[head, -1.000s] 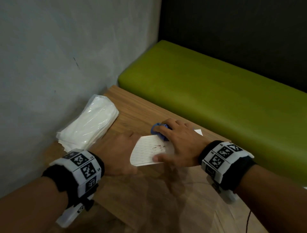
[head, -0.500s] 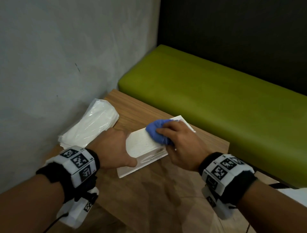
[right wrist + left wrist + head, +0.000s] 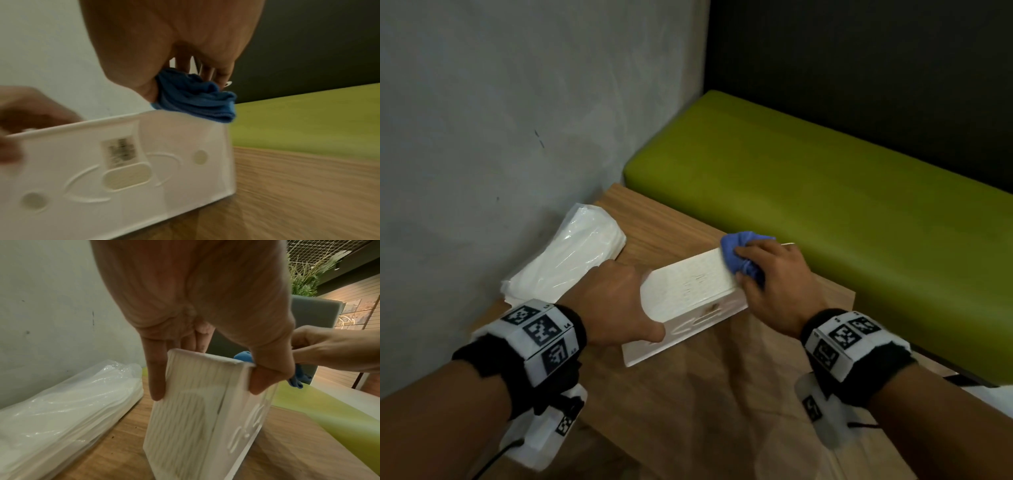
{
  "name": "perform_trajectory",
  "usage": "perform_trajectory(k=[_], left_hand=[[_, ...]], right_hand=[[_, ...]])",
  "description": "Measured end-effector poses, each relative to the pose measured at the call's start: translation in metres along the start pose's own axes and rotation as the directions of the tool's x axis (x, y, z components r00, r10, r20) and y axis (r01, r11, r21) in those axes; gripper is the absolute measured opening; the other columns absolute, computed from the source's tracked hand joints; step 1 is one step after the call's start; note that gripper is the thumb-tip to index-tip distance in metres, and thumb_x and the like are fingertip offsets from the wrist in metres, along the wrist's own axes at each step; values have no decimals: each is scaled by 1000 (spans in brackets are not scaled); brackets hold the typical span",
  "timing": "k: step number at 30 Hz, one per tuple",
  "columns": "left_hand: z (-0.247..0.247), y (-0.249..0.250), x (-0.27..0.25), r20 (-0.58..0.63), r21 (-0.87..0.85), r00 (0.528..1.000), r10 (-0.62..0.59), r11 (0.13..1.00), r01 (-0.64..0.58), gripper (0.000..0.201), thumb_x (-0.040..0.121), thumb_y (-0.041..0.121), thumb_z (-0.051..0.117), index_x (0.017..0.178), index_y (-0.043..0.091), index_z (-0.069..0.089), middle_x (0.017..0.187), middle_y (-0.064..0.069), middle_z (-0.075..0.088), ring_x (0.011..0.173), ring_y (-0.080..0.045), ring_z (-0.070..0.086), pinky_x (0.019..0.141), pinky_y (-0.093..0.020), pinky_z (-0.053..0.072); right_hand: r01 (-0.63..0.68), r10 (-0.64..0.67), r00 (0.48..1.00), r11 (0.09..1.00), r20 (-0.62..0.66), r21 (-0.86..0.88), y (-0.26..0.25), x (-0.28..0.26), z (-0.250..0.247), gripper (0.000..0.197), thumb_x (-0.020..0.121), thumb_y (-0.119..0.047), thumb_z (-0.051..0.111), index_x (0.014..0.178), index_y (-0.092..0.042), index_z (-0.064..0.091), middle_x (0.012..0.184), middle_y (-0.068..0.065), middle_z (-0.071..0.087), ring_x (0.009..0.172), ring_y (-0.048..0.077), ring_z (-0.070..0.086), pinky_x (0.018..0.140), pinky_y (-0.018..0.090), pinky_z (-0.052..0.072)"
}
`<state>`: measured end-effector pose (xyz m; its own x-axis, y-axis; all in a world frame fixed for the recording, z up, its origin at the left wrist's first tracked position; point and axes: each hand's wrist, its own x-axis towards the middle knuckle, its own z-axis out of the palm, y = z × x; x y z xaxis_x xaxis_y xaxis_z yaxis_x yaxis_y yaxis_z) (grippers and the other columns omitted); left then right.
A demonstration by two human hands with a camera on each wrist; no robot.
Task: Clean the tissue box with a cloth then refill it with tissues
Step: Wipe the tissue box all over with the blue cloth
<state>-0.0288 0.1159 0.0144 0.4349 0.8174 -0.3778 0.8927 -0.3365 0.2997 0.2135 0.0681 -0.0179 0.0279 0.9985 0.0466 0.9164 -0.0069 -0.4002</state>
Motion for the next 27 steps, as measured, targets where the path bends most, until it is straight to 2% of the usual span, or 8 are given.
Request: perform_trajectory(k=[4,7,12,14,16,20,23,27], left_hand=[[1,3,5,-19,0,1000,5,1000,-5,53,54,56,77,95,27,61,78,12,62,73,-7,59,63,-22,49],[2,0,3,-18,-10,1000,-4,1000,4,52,54,56,78,93,28,60,78,11,64,72,-6,60,65,-23,50],[-1,-3,2,-6,-17,1000,-18,1000,17,68,47,62,73,106,30,60,88,13,65,80,-8,62,70,-28,55],[-2,-3,2,-14,-12,1000,-9,1000,9,67,47,62,73,104,29,60,84,13,64,77,-6,61,67,-27,54],[-4,-2,4,-14,4,1000,-3,1000,3,64,48,61,74,101,29,60,83,13,63,75,-6,60,65,-26,53],[-7,0,7,-12,27,1000,-10,1000,10,63,48,63,72,100,30,58,86,11,63,79,-9,61,69,-29,55],[-9,2,8,-18,25,1000,-13,1000,13,61,43,64,68,92,30,58,80,10,63,74,-9,60,67,-32,55],[-10,-1,7,-15,4,999,-28,1000,28,63,42,61,69,95,29,62,79,11,63,74,-8,60,67,-31,56]], right_hand=[[280,-291,949,955,125,100,-52,-18,8,42,84,-29,48,123,-23,63,127,1,61,106,28,52,95,41,40],[301,-317,936,946,155,115,-50,-12,13,43,85,-29,51,126,-24,60,130,0,58,107,31,52,95,42,42],[10,-10,1000,999,-2,-40,8,15,8,39,87,-28,49,123,-19,61,127,11,59,102,40,55,90,44,42],[-168,167,985,986,-31,-17,22,24,3,38,89,-23,51,125,-15,58,125,18,58,102,43,55,91,44,42],[-205,210,975,976,-73,71,19,27,-3,34,90,-17,53,123,-10,59,117,21,59,99,43,57,83,40,43],[124,-122,992,988,-36,95,-34,5,-13,29,84,-37,55,109,-23,62,101,4,61,88,26,54,75,32,41],[205,-204,966,979,157,10,-53,-3,-9,41,78,-63,55,110,-36,55,122,-3,54,105,24,46,89,41,39],[227,-243,943,969,227,93,-43,-1,-4,42,83,-49,55,123,-38,46,135,-4,51,111,26,50,94,45,41]])
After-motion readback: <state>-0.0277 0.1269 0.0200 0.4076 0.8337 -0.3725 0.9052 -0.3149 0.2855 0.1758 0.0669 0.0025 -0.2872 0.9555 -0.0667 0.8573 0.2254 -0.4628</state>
